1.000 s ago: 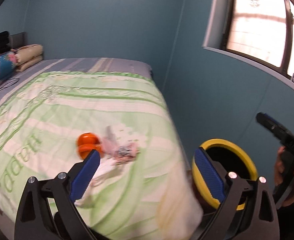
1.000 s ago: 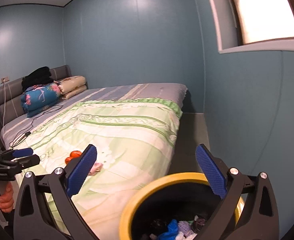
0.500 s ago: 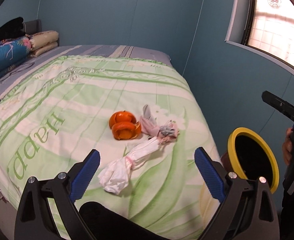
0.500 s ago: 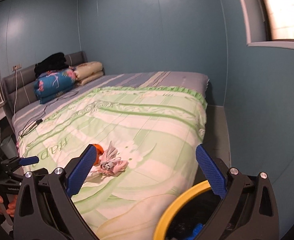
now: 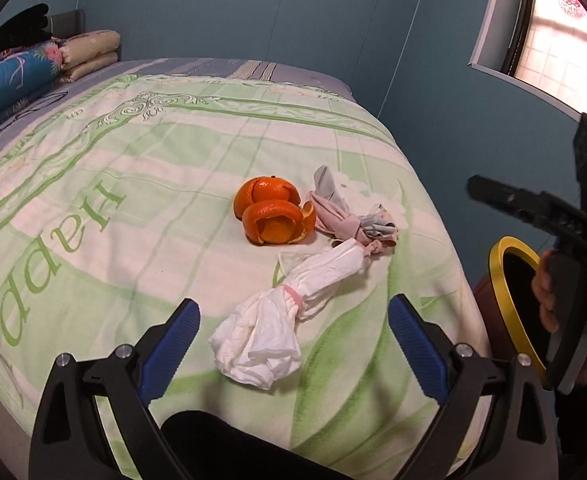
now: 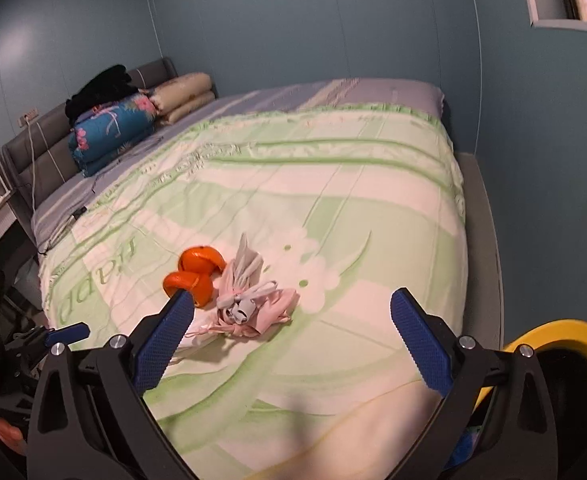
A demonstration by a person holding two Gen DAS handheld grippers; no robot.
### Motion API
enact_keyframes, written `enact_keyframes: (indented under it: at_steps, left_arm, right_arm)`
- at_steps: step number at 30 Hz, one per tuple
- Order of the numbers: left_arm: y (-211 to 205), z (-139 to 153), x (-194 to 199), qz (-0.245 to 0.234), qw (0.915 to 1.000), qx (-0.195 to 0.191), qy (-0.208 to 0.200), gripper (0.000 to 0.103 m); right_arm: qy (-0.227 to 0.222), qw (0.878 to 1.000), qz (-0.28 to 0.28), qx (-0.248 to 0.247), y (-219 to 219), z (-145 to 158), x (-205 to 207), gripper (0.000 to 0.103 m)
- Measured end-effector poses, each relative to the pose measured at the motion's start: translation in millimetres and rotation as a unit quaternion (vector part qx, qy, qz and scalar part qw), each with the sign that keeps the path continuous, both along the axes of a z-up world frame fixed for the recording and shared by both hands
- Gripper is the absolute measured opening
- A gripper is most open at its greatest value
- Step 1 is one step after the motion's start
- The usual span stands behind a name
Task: Collect trash
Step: 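Move both open tools back toward the remaining trash on the bed, then grasp the white tissue with the left tool while the right tool grasps the pink wrapper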
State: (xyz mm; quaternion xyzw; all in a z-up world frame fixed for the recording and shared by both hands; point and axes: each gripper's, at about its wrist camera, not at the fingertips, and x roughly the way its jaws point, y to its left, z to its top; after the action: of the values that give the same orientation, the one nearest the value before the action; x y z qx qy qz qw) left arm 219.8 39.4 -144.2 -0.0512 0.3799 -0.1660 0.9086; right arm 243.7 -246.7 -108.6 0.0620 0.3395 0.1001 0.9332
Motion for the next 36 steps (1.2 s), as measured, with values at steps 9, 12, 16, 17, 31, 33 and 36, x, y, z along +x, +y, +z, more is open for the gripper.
enact_keyframes:
  at_steps: [9, 12, 16, 17, 31, 33, 36]
  left_arm:
    - [-7.2, -12.0, 8.8, -0.013, 0.9998, 0.012, -0.001, 0.091]
    - [-8.9, -13.5, 13.3, -0.019, 0.9997, 0.012, -0.002, 0.091]
    - [-11.7, -13.6, 19.0, -0.023, 0.9997, 0.01, -0.004, 0.087]
    - [-12.4, -14.5, 20.6, -0.025, 0.9996, 0.009, -0.003, 0.086]
    - [-27.4, -34.0, 30.0, -0.042, 0.9983, 0.036, 0.02, 0.053]
    - [-29.2, -34.8, 28.4, -0.042, 0.998, 0.044, 0.017, 0.047]
    - [-30.2, -36.5, 28.8, -0.039, 0.9978, 0.05, 0.019, 0.034]
  right_arm:
    - [0.055, 0.998, -0.016, 0.002, 16.2, -32.0, 32.7, 0.084]
    - [0.076, 0.997, -0.02, 0.011, 19.3, -40.8, 43.3, 0.082]
    - [0.094, 0.995, -0.03, 0.014, 22.8, -48.7, 53.9, 0.08]
    - [0.099, 0.994, -0.031, 0.015, 22.8, -50.0, 56.4, 0.08]
    - [0.127, 0.991, -0.032, 0.01, 30.3, -63.1, 66.4, 0.063]
    - [0.127, 0.991, -0.03, 0.01, 30.7, -62.8, 66.8, 0.059]
    - [0.128, 0.991, -0.025, 0.008, 33.3, -62.7, 66.1, 0.05]
